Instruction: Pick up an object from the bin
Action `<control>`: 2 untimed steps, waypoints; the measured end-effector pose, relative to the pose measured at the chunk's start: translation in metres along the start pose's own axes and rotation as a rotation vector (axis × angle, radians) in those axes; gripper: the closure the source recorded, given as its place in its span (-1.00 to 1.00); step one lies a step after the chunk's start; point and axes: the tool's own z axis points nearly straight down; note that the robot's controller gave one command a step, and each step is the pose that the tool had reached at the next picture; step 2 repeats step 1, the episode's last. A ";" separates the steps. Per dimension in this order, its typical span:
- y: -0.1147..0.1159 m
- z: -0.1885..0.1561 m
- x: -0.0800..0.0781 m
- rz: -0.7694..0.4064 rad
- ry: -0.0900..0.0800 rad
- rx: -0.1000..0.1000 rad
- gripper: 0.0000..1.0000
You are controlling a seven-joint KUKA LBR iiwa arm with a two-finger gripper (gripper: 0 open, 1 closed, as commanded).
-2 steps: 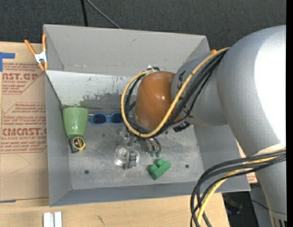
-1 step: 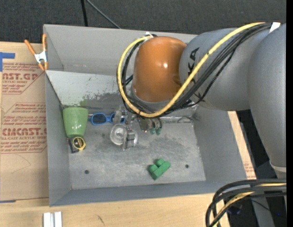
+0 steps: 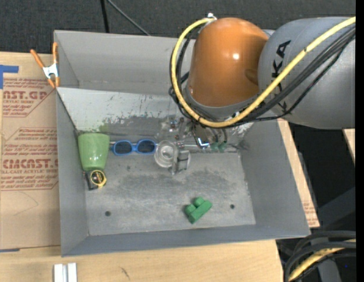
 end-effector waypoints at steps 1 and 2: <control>0.014 0.005 0.001 -0.436 0.007 -0.003 1.00; 0.014 0.005 0.001 -0.436 0.007 -0.003 1.00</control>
Offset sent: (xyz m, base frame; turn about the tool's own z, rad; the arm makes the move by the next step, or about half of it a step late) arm -0.0039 0.0122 -0.0044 -0.4336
